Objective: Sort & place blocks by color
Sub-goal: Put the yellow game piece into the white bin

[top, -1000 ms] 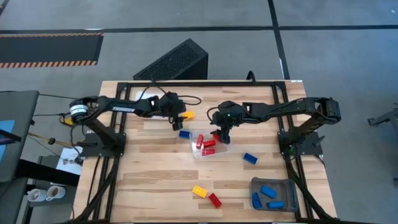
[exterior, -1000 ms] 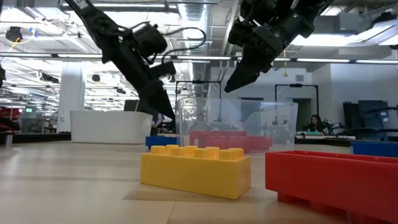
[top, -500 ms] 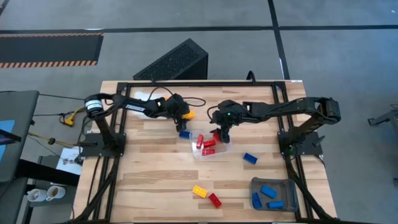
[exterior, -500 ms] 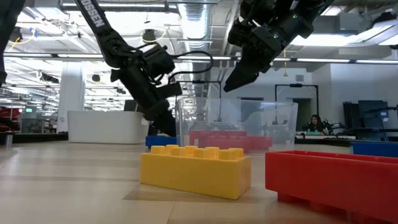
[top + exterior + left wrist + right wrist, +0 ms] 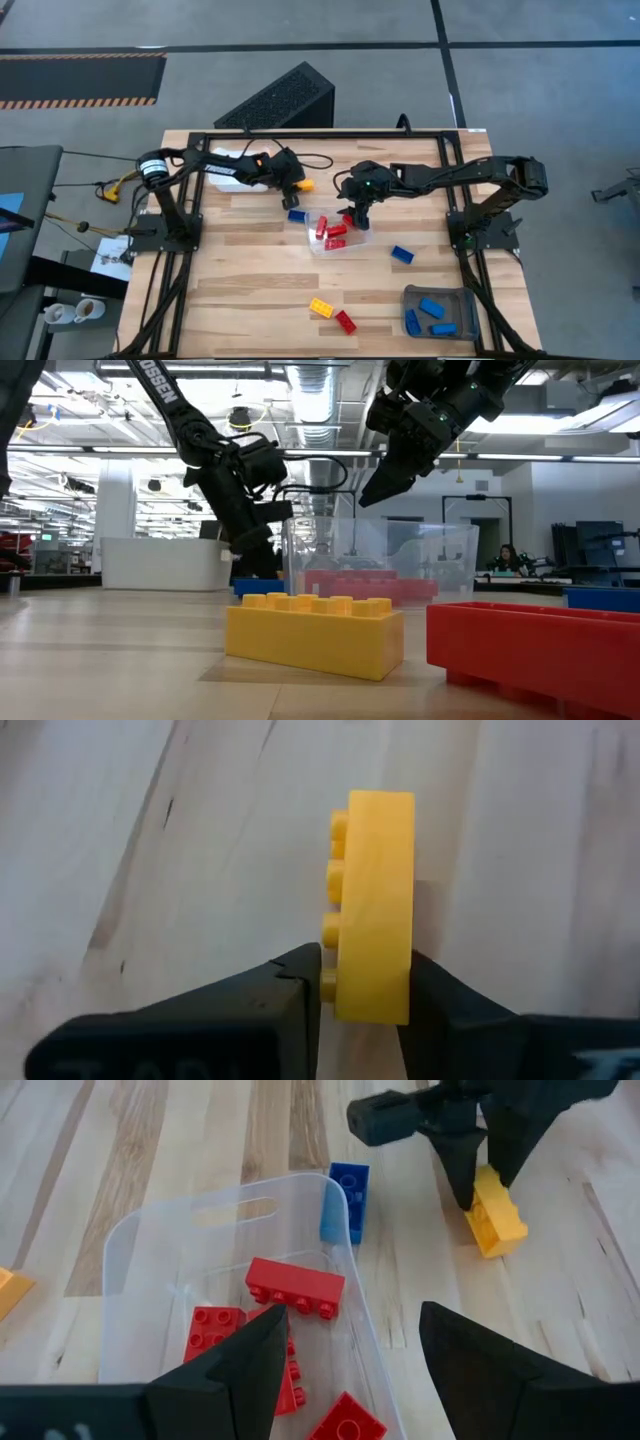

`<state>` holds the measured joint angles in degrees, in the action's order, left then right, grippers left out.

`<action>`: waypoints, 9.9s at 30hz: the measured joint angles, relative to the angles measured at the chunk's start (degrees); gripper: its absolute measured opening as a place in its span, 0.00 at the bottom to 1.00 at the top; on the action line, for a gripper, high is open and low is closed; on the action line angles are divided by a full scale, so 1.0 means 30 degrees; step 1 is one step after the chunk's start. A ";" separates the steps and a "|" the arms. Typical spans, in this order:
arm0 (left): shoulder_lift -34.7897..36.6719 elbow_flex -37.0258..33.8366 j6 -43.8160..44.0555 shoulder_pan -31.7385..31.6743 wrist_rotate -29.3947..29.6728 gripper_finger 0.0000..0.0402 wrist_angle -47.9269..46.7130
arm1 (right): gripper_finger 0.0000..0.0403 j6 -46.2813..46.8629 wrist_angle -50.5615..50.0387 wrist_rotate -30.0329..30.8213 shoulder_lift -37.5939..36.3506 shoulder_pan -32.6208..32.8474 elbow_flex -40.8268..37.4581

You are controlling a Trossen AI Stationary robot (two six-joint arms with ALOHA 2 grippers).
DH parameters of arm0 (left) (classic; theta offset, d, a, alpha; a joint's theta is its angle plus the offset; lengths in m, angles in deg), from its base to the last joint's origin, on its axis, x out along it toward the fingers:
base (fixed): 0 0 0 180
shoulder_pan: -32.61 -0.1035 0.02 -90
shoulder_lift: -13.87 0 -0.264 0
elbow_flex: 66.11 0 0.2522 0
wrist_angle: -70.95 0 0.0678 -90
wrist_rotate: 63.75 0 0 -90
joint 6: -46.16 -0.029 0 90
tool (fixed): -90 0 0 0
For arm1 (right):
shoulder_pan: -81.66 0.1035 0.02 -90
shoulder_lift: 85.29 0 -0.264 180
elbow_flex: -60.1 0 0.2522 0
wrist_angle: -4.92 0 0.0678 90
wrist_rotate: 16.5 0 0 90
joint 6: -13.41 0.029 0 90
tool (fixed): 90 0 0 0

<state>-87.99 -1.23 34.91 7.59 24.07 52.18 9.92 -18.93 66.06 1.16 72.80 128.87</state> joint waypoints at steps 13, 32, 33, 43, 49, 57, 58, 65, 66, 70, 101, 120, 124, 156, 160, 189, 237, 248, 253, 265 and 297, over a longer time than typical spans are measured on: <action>0.7623 0.0022 0.0189 -0.0032 0.2018 0.15 -0.4270 | 0.62 0.0138 0.0157 0.0000 0.0000 0.0087 0.0000; 1.4973 -0.5577 0.6106 -0.2458 0.4884 0.24 -0.8550 | 0.62 -0.0221 0.1104 -0.0029 0.0000 0.0597 0.0000; 1.4973 -0.5595 0.6194 -0.2539 0.4896 0.29 -0.8599 | 0.62 -0.0091 0.1100 -0.0029 0.0000 0.0605 0.0000; 1.5379 -0.4250 0.6783 -0.2264 0.3643 0.63 -0.9234 | 0.62 0.1106 0.1072 -0.0015 0.0000 0.1622 0.0020; 1.7932 -0.4259 0.6849 0.1779 0.2141 0.61 -0.4575 | 0.62 0.1722 0.1090 0.0000 0.0000 0.3589 0.0066; 1.8244 -0.6853 0.7501 1.0050 0.5820 0.53 0.0892 | 0.62 0.2846 0.1374 0.1958 0.0000 0.6290 0.0066; 1.7974 -0.7248 0.7497 1.0973 0.6444 0.52 0.1808 | 0.62 0.2985 0.1535 0.2090 0.0000 0.6622 0.0066; 1.3978 -0.8510 0.7526 1.5793 0.7782 0.50 0.8521 | 0.62 0.3299 0.3073 0.3039 0.0000 0.8479 0.0073; 1.2876 -0.8479 0.7485 1.6375 0.7733 0.50 0.9716 | 0.62 0.3380 0.3232 0.3178 0.0000 0.8675 0.0073; 0.7954 -0.7306 0.6538 1.8167 0.7656 0.50 1.3768 | 0.62 0.3682 0.3316 0.4023 0.0000 0.9174 0.0073; -0.4799 0.4898 0.8014 1.8254 0.3577 0.70 0.1408 | 0.62 0.5722 0.3708 0.5056 0.0000 1.1179 0.0073; -0.2621 0.4677 0.7526 1.7369 0.2163 0.26 -0.1349 | 0.62 0.4308 0.1583 0.6129 -0.1543 1.0710 0.0080; -0.0496 0.4707 0.7839 1.7612 0.5208 0.26 -0.3311 | 0.62 0.3224 0.1866 0.6170 -0.2553 1.0710 0.0080; 0.6908 -1.1256 0.7992 1.8591 1.2448 0.26 2.0713 | 0.62 0.1966 0.4205 0.7010 -0.2878 0.7868 -0.0001; 0.6908 -1.1256 0.7923 1.7963 1.1868 0.26 2.0713 | 0.62 0.1623 0.4062 0.7016 -0.2195 0.7438 -0.0062; 0.6886 -1.1256 0.8870 1.5669 0.9174 0.26 2.0421 | 0.62 0.1005 0.6917 0.6834 -0.1282 0.4262 0.0000; 0.6886 -1.1249 1.0025 1.4710 0.8473 0.27 1.9744 | 0.62 0.1660 0.6894 0.6430 -0.1282 0.4328 0.0000; 0.6886 -1.1242 1.0145 1.4481 0.8651 0.28 1.9668 | 0.62 0.1661 0.6876 0.6426 -0.1282 0.4379 0.0000; 0.7072 -1.1242 0.9834 1.4321 0.9316 0.27 1.9257 | 0.62 0.1668 0.6819 0.6426 -0.1282 0.4679 0.0000; 1.2400 -1.1227 1.1439 1.1003 0.8918 0.27 1.0611 | 0.62 0.1039 0.5374 0.6421 -0.1429 0.4779 -0.0013; 2.2586 -1.1242 1.4979 0.3580 1.0649 0.27 -0.3331 | 0.62 0.1300 0.2984 0.6510 -0.5261 0.6395 -0.0041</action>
<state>-20.24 -34.96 79.85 18.33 56.02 42.18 13.82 -9.97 85.59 -14.62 91.98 128.74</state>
